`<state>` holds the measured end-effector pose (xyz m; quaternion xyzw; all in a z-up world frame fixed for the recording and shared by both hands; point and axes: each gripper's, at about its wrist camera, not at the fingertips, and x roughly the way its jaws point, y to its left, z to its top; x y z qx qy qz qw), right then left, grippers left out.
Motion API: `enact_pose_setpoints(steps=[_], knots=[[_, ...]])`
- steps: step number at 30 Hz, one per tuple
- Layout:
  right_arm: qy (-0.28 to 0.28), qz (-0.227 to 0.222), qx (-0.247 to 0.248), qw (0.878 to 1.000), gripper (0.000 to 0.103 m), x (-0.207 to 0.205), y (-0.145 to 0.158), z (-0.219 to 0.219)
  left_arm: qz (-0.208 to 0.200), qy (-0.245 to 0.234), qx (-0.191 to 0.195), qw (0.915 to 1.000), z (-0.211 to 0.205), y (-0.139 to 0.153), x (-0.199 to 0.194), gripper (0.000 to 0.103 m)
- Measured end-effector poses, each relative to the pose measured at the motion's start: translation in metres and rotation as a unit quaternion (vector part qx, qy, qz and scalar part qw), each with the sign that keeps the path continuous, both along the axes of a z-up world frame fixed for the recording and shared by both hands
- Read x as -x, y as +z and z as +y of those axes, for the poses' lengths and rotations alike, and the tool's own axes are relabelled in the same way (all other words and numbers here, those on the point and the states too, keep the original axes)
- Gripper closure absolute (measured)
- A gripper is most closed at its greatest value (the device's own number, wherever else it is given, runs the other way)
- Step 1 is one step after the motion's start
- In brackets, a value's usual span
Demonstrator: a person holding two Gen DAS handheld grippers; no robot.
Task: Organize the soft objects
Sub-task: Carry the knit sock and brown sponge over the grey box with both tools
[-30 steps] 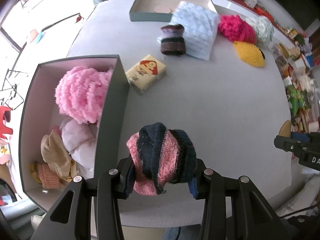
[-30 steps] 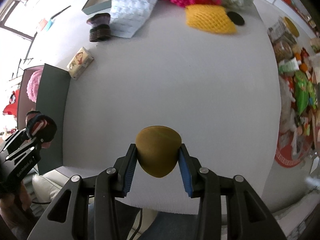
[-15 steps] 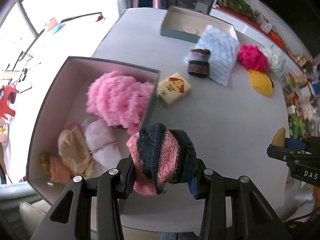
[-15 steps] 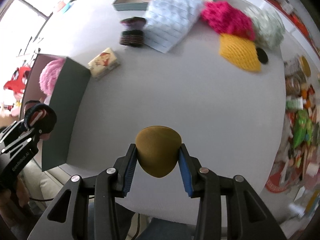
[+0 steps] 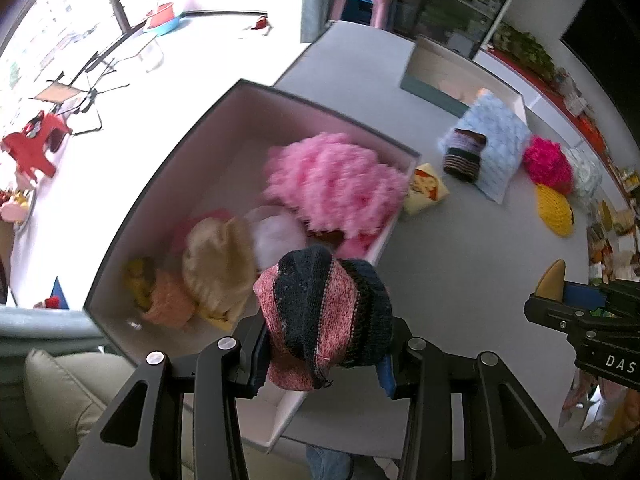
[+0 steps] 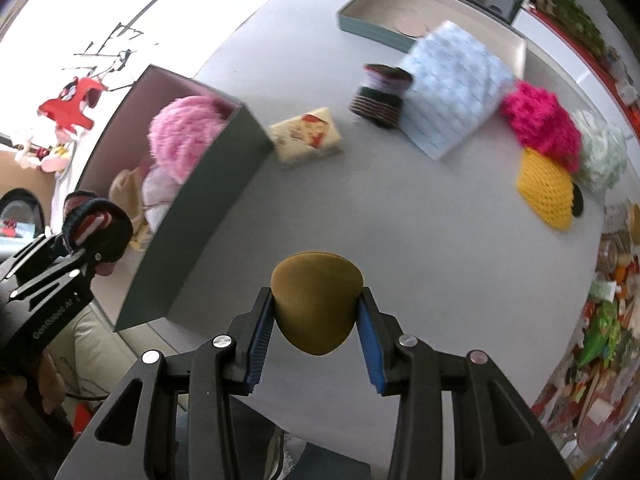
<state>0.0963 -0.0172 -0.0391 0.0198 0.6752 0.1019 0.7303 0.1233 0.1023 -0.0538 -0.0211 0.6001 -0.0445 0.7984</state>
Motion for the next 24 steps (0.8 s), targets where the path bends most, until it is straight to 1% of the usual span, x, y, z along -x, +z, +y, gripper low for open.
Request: enact_pose_setpoints(steps=[11, 24], knots=[[0.042, -0.002, -0.026, 0.999, 0.059, -0.009, 0.003, 0.048, -0.004, 0.048, -0.01, 0.9988, 0.043, 0.005, 0.007, 0.059], [0.062, -0.017, -0.049, 0.997, 0.059, -0.017, 0.018, 0.083, -0.009, 0.063, -0.021, 0.9978, 0.068, 0.008, 0.011, 0.059]])
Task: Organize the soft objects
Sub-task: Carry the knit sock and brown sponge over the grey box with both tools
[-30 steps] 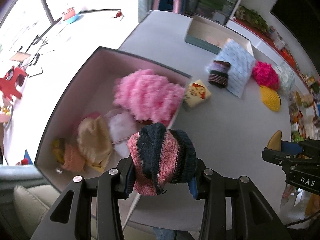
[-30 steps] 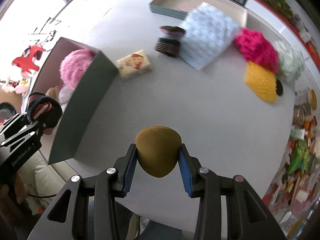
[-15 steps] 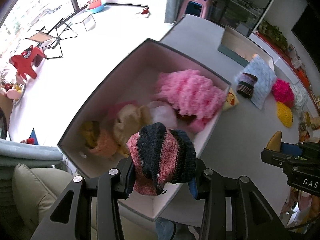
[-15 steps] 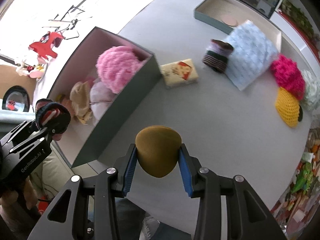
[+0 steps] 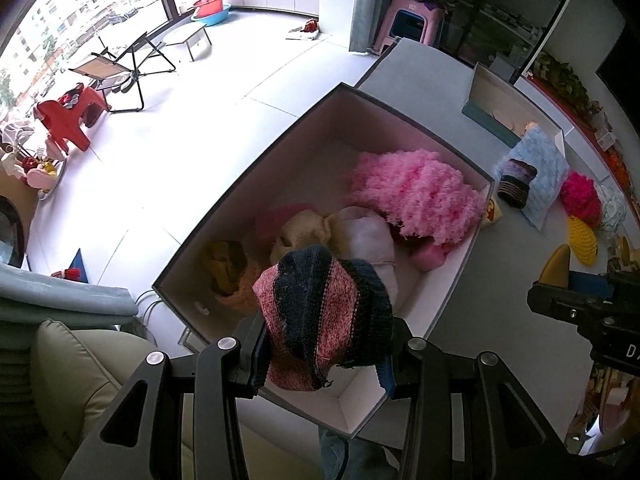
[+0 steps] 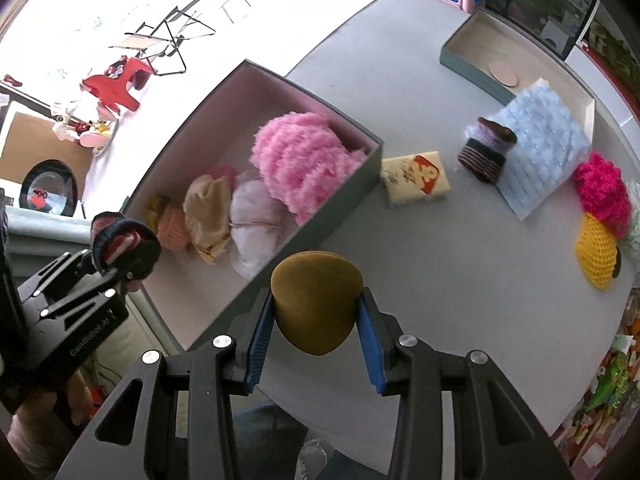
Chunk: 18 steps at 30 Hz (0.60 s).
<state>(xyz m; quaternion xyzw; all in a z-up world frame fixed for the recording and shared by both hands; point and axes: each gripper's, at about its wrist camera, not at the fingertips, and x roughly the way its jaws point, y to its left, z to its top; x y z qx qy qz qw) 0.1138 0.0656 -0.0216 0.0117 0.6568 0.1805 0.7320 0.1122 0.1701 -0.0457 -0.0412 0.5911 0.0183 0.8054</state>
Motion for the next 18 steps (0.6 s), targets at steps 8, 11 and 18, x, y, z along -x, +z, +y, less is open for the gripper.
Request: enact_pose_setpoints(steps=[8, 11, 18], knots=[[0.008, -0.011, -0.011, 1.0, 0.059, -0.002, 0.008, 0.02, -0.004, 0.001, -0.007, 1.0, 0.011, 0.003, -0.002, 0.059], [0.009, -0.014, -0.015, 1.0, 0.059, -0.003, 0.01, 0.026, -0.005, -0.001, -0.011, 0.9999, 0.015, 0.003, -0.002, 0.059], [0.016, -0.022, -0.02, 0.999, 0.059, -0.002, 0.013, 0.041, -0.007, 0.001, -0.013, 0.9999, 0.025, 0.005, -0.004, 0.059]])
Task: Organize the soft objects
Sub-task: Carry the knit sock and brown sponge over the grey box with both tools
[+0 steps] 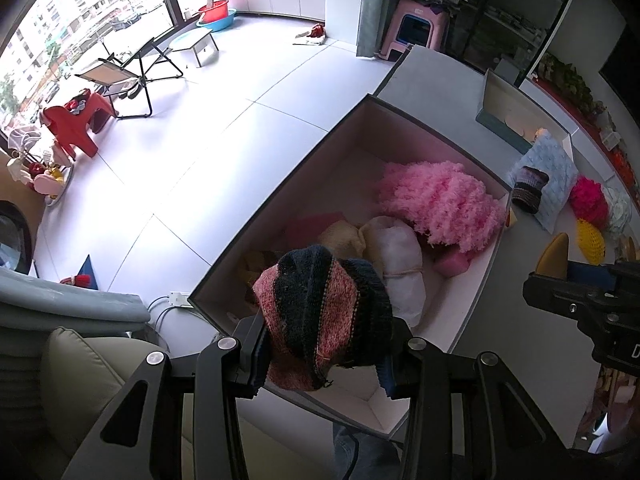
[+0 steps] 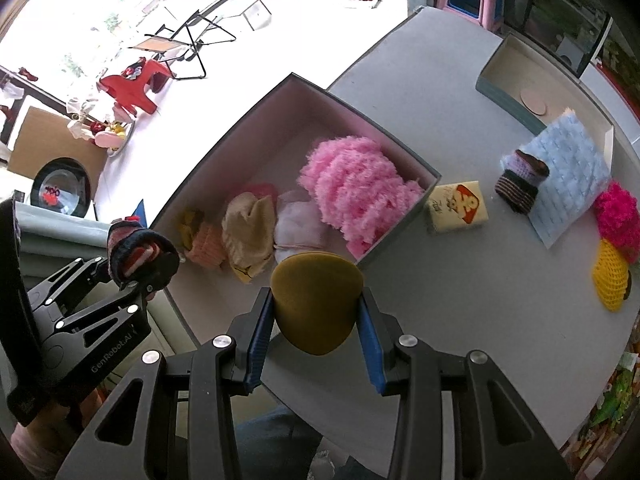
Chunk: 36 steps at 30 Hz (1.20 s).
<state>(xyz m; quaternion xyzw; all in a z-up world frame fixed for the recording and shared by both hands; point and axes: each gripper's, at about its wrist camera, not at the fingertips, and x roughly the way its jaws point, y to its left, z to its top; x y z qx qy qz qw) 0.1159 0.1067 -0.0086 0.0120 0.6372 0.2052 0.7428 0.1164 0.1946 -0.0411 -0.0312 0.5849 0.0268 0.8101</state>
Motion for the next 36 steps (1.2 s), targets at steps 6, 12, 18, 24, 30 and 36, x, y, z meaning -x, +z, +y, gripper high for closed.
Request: enact_pose_setpoints(steps=[6, 12, 18, 24, 30, 36], knots=[[-0.001, -0.002, 0.001, 1.0, 0.059, 0.002, 0.002, 0.003, -0.003, -0.003, 0.003, 1.0, 0.001, 0.0, -0.003, 0.059], [-0.008, 0.002, 0.002, 1.0, 0.058, 0.002, 0.0, 0.001, -0.005, -0.005, 0.004, 1.0, 0.002, 0.0, -0.002, 0.059], [-0.007, 0.003, 0.003, 1.0, 0.058, 0.002, 0.0, 0.002, -0.003, -0.002, 0.007, 1.0, 0.003, -0.001, -0.002, 0.059], [-0.004, 0.004, 0.005, 1.0, 0.058, 0.003, 0.0, 0.005, -0.002, -0.001, 0.009, 1.0, 0.005, -0.001, -0.002, 0.059], [-0.005, 0.007, 0.007, 1.0, 0.058, 0.0, -0.001, 0.006, 0.0, 0.004, 0.012, 0.9999, 0.009, -0.004, -0.003, 0.059], [-0.003, 0.011, 0.017, 1.0, 0.058, -0.009, -0.005, 0.008, 0.016, 0.016, 0.018, 0.9996, 0.013, -0.016, -0.01, 0.059]])
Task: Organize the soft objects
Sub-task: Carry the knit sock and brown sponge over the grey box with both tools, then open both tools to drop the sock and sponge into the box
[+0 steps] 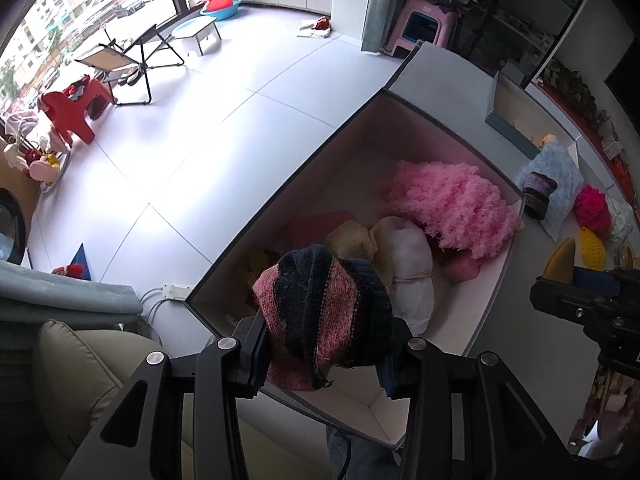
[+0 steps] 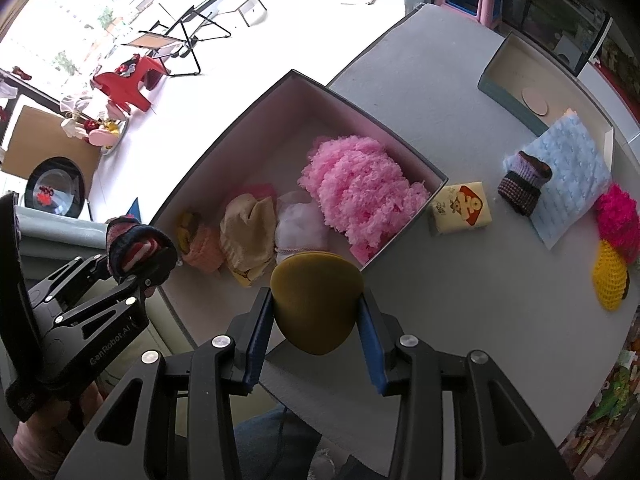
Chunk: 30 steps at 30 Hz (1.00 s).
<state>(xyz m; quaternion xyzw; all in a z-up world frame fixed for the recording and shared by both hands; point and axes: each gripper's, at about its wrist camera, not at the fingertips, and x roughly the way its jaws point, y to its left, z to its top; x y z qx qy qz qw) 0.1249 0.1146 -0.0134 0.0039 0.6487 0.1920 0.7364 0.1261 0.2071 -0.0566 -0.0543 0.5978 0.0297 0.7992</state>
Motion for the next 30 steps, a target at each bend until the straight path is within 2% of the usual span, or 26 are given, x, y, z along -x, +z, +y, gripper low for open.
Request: enact_pose_setpoints(steps=[13, 28, 30], knots=[[0.029, 0.028, 0.016, 0.999, 0.057, -0.023, -0.019, 0.03, 0.027, 0.009, 0.008, 0.9996, -0.001, -0.022, -0.013, 0.059], [0.046, 0.049, 0.024, 0.997, 0.056, -0.03, -0.036, 0.05, 0.048, 0.023, 0.006, 0.9986, 0.004, -0.038, -0.016, 0.059], [0.049, 0.052, 0.025, 0.997, 0.054, -0.03, -0.038, 0.052, 0.048, 0.02, 0.009, 0.9986, 0.003, -0.04, -0.017, 0.059]])
